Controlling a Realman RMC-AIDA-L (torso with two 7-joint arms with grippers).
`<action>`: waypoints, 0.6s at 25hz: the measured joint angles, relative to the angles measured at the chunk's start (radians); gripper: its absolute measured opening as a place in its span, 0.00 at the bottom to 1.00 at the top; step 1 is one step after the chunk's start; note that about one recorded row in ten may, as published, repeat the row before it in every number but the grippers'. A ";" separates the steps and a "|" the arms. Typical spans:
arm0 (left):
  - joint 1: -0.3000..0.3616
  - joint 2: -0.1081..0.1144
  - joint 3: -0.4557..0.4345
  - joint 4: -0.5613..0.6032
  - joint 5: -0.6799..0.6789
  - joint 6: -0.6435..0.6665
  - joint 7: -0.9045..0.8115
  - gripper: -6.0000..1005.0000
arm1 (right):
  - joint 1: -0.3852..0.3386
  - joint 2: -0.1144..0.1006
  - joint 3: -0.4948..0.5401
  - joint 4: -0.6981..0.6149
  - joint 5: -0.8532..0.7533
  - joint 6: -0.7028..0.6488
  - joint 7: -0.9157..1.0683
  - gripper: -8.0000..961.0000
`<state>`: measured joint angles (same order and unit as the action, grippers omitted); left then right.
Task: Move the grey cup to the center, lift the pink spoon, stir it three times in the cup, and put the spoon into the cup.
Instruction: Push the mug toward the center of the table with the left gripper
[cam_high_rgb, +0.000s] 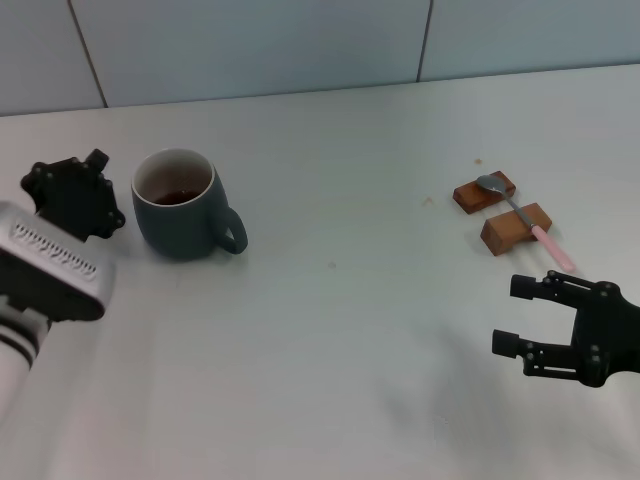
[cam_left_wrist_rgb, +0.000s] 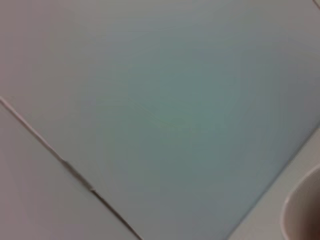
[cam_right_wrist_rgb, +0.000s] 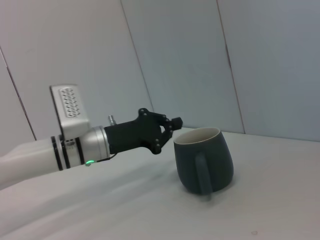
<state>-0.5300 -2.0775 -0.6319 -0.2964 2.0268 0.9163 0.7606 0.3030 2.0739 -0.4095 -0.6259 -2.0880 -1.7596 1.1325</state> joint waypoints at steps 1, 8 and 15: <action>-0.012 0.000 0.000 0.006 0.001 -0.021 0.001 0.00 | 0.000 0.000 0.000 0.000 0.000 0.000 0.000 0.88; -0.076 -0.001 0.012 0.026 0.018 -0.125 0.005 0.00 | 0.001 0.000 -0.004 0.000 -0.001 -0.001 0.002 0.88; -0.089 0.000 0.012 0.026 0.144 -0.153 0.003 0.00 | 0.001 -0.001 -0.006 0.000 -0.002 0.000 0.003 0.88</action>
<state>-0.6193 -2.0770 -0.6196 -0.2707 2.1706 0.7633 0.7640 0.3039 2.0725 -0.4157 -0.6259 -2.0903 -1.7592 1.1355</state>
